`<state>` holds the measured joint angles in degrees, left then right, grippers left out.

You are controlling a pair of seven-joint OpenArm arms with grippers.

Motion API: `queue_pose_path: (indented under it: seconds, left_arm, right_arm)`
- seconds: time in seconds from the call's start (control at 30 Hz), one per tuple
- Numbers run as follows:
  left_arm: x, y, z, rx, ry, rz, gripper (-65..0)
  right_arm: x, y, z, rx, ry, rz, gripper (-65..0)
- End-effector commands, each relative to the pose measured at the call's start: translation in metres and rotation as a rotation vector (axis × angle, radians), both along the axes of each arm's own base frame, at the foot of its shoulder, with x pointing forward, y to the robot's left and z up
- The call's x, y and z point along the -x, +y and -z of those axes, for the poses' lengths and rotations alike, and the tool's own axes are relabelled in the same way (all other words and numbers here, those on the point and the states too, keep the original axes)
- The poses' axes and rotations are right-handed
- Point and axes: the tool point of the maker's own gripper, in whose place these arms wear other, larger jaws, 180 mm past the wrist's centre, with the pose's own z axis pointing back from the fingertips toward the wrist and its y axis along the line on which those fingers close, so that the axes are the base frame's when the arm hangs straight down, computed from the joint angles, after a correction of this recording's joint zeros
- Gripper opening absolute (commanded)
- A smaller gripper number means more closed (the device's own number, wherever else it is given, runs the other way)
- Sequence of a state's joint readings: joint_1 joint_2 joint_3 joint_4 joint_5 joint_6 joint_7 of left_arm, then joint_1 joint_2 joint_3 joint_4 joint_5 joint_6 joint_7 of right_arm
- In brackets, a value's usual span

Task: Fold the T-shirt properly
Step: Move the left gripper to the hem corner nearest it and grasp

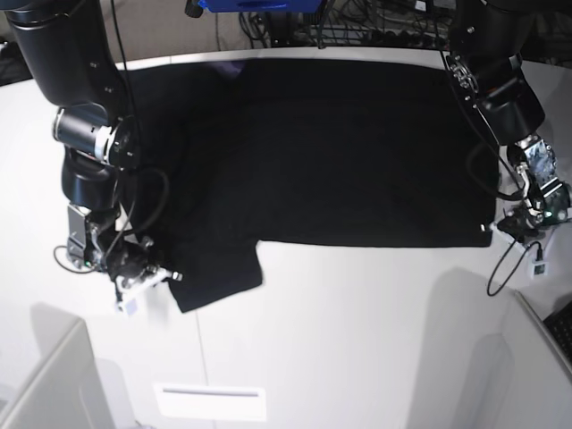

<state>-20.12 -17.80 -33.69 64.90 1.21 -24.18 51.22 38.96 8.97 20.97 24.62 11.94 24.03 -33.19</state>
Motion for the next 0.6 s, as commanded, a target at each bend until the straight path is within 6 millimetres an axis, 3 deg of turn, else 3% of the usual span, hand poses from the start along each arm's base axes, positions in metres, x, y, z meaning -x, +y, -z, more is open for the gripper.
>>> queue_pose_path:
  seconds: [0.0, 0.1, 0.17, 0.33, 0.4, 0.57]
  left_arm:
    - [-0.010, 0.011, -0.028, -0.039, -0.050, -0.005, -65.0]
    - [-0.007, 0.018, -0.044, -0.055, -0.051, -0.030, -54.5]
    - [-0.010, 0.019, -0.046, -0.044, -0.060, -0.039, -43.9]
    - [-0.020, 0.008, -0.021, 0.060, -0.005, -0.044, -14.3]
    - [-0.026, 0.003, -0.014, 0.089, -0.012, -0.042, -12.5]
    - [-0.033, -0.004, 0.005, 0.133, -0.036, -0.039, -18.8]
  right_arm:
    - [-0.010, -0.006, -0.012, 0.015, -0.022, -0.005, -65.0]
    - [-0.010, -0.006, -0.012, 0.015, -0.022, -0.005, -65.0]
    - [-0.010, -0.006, -0.012, 0.015, -0.023, -0.005, -65.0]
    - [-0.010, -0.006, -0.012, 0.015, -0.023, -0.005, -65.0]
    - [-0.010, -0.006, -0.012, 0.015, -0.023, -0.005, -65.0]
    - [-0.010, -0.006, -0.012, 0.015, -0.023, -0.005, -65.0]
